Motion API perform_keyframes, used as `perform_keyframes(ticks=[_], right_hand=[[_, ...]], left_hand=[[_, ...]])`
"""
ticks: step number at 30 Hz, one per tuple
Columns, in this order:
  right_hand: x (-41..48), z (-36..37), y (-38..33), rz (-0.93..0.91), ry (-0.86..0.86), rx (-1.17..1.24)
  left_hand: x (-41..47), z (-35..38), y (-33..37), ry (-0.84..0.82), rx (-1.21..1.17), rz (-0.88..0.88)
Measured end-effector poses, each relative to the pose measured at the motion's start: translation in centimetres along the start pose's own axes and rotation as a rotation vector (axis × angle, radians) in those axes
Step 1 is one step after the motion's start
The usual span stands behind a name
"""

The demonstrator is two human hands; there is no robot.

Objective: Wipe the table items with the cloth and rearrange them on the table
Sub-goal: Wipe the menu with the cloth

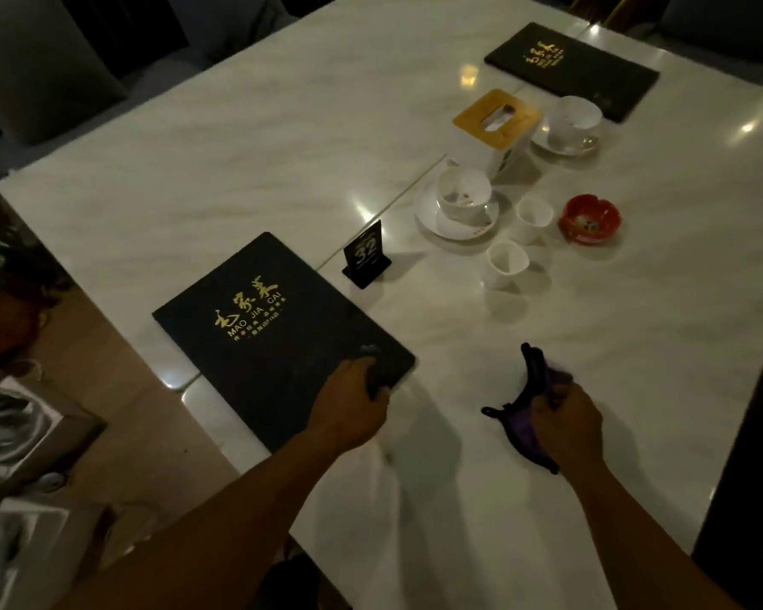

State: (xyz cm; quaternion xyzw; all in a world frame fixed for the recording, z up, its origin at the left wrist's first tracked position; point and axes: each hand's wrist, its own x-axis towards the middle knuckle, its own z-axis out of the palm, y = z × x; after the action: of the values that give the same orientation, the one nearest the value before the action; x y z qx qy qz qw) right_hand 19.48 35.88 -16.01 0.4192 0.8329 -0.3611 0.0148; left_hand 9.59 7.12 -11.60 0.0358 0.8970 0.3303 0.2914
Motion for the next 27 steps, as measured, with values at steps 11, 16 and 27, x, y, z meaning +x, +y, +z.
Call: perform_keyframes(ticks=[11, 16, 27], right_hand=[[-5.7, 1.3, -7.1, 0.262, -0.505, 1.355], [-7.7, 2.7, -9.6, 0.371, -0.437, 1.638], [-10.9, 10.9, -15.9, 0.359, -0.088, 1.04]], left_hand=[[1.8, -8.4, -7.7, 0.467, -0.399, -0.882], [4.2, -10.8, -9.7, 0.46, -0.625, -1.042], [11.0, -8.6, -20.9, 0.123, -0.878, -0.897]])
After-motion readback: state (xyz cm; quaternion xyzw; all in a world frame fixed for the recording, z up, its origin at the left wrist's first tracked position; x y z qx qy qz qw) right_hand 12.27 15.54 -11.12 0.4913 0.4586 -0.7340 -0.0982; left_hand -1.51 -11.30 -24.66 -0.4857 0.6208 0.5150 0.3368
